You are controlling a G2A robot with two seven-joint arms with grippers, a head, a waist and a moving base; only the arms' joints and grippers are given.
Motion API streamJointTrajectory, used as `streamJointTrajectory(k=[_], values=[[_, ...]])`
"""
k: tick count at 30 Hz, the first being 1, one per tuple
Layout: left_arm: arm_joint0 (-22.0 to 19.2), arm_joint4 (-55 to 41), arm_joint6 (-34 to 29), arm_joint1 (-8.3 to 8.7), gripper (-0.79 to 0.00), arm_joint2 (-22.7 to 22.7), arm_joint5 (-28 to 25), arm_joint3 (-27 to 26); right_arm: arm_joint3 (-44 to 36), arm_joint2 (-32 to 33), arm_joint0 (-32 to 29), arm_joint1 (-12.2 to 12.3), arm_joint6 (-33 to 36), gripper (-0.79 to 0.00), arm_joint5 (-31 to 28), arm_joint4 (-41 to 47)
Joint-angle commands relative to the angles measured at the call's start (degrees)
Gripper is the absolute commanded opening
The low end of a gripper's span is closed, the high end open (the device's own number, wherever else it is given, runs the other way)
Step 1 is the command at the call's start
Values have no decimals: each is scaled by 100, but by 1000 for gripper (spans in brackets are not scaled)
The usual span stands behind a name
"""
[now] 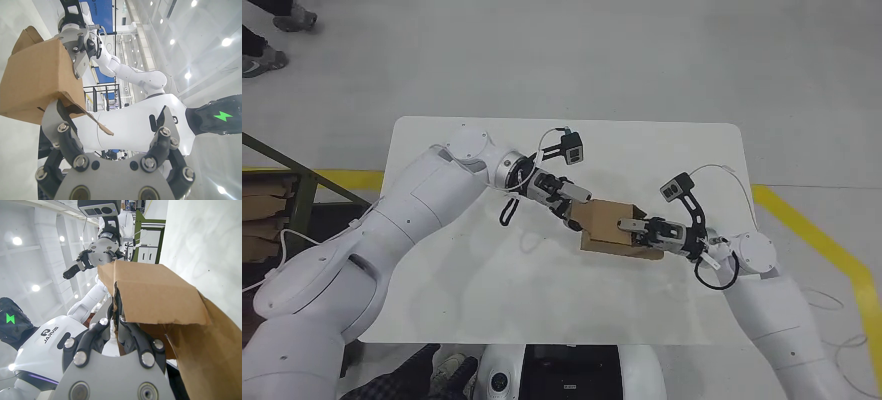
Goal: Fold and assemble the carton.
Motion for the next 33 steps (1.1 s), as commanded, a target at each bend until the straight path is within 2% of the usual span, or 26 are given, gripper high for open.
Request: streamJointTrajectory(k=[1, 10, 20, 33], values=[[5, 53, 0, -2, 0, -27, 0, 29, -13, 4, -11, -5, -102, -785, 6, 7], [82, 55, 0, -58, 0, -249, 0, 385, -93, 11, -74, -18, -390, -785, 46, 18], [190, 104, 0, -99, 0, -464, 0, 415, -61, 33, -70, -42, -700, -785, 67, 59], [261, 192, 0, -21, 0, -633, 5, 480, 84, 194, -104, -43, -914, -785, 0, 91]])
